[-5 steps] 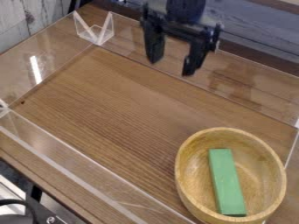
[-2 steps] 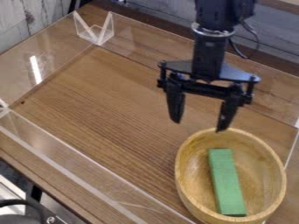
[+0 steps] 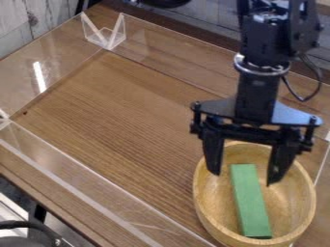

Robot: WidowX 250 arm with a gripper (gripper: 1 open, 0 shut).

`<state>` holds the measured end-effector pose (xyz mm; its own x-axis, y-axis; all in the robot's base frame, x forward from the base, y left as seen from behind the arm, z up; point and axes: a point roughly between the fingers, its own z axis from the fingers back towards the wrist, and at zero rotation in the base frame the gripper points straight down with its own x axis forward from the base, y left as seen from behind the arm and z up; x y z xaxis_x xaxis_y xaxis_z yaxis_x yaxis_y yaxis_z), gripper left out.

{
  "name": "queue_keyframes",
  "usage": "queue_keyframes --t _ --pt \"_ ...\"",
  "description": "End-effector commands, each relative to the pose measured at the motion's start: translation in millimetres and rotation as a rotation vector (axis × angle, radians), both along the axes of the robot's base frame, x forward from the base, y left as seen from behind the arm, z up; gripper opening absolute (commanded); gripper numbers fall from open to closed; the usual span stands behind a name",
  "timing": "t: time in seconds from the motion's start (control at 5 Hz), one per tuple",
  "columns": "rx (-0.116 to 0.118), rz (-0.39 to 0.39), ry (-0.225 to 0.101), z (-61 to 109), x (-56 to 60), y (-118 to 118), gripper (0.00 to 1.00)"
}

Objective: Remove the green block from the brown bowl and put it on the table

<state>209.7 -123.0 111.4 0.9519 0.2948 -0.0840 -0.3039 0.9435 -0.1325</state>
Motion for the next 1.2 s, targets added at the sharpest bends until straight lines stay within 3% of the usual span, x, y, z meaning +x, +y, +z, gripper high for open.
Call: queue_keyframes --t 0.0,0.2,0.6,1.0 --pt "-0.043 0.112 -0.062 7.1 10.9 -8.7 1.00" --pt "-0.053 0.189 -0.061 3.1 17.6 -12.3 1.00" --pt "-0.067 0.239 -0.074 -5.5 15.5 2.9 1.00" --pt "-0.079 0.276 -0.093 -12.5 35.9 3.7 1.00"
